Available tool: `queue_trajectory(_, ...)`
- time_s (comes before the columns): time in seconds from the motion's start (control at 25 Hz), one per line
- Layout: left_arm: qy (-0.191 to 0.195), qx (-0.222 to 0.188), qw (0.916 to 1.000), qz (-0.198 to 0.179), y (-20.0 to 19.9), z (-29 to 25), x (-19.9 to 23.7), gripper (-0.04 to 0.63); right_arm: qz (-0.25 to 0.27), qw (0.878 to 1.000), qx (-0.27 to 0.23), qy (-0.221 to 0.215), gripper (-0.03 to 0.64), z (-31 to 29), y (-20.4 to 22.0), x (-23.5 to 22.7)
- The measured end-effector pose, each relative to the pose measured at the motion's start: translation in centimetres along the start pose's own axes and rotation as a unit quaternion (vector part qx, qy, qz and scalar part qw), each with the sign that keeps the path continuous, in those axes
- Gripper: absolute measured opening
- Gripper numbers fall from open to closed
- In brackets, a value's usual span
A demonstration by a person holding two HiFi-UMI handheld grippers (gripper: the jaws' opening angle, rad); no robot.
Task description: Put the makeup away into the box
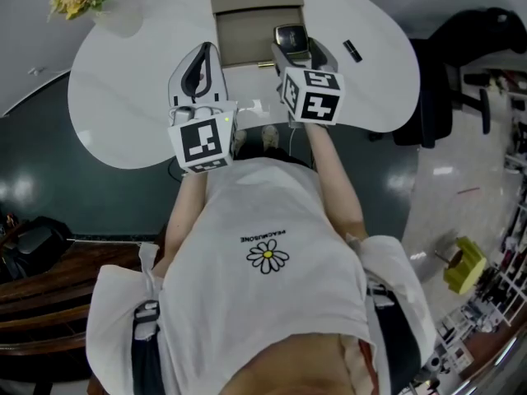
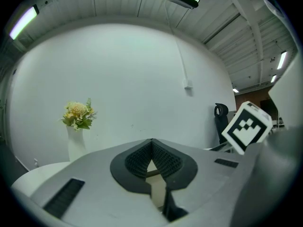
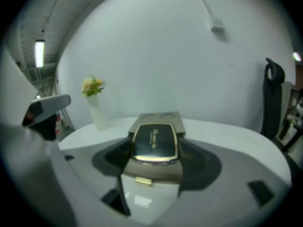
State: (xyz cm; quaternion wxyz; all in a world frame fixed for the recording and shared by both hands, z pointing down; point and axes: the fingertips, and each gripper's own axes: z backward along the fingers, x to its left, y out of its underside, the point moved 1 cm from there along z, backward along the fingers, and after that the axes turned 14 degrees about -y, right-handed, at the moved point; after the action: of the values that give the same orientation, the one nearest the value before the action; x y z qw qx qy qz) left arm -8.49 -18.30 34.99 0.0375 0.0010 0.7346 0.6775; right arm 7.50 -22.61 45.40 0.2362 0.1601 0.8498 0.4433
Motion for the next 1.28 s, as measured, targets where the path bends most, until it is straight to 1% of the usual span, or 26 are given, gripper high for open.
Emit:
queue_trajectory(0.16, -0.007, 0.014, 0.9999, 0.0, 0.9, -0.2, 0.5, 0.02, -0.037, 0.998, 0.046, 0.009, 0.314, -4.1, 1.5, -2.6)
queue_trajectory(0.28, -0.012, 0.026, 0.9996, 0.0, 1.7, -0.5, 1.0, 0.02, -0.067, 0.994, 0.081, 0.016, 0.314, -6.8, 2.6, -4.3)
queue_trajectory(0.48, -0.019, 0.039, 0.9991, 0.001, 2.6, -0.8, 1.4, 0.02, -0.129, 0.984, 0.122, 0.03, 0.314, -10.4, 3.4, -6.9)
queue_trajectory(0.6, -0.019, 0.043, 0.9989, 0.004, 2.8, -0.9, 1.4, 0.02, -0.147, 0.977, 0.151, 0.038, 0.314, -12.0, 4.0, -7.9)
queue_trajectory(0.72, -0.021, 0.047, 0.9987, 0.005, 3.2, -0.9, 1.7, 0.02, -0.142, 0.973, 0.178, 0.046, 0.314, -13.0, 4.7, -8.2)
queue_trajectory(0.84, -0.026, 0.05, 0.9984, 0.007, 3.6, -1.1, 2.1, 0.02, -0.114, 0.973, 0.193, 0.055, 0.314, -13.9, 5.1, -8.3)
queue_trajectory(0.92, -0.029, 0.05, 0.9983, 0.007, 3.7, -1.2, 2.5, 0.02, -0.115, 0.972, 0.196, 0.054, 0.314, -14.2, 5.2, -8.2)
queue_trajectory(1.08, -0.035, 0.052, 0.998, 0.01, 3.7, -1.1, 2.8, 0.02, -0.135, 0.97, 0.2, 0.039, 0.314, -14.5, 5.7, -7.9)
queue_trajectory(1.28, -0.034, 0.052, 0.998, 0.01, 3.6, -1.1, 2.8, 0.02, -0.13, 0.972, 0.19, 0.047, 0.314, -14.5, 5.4, -7.9)
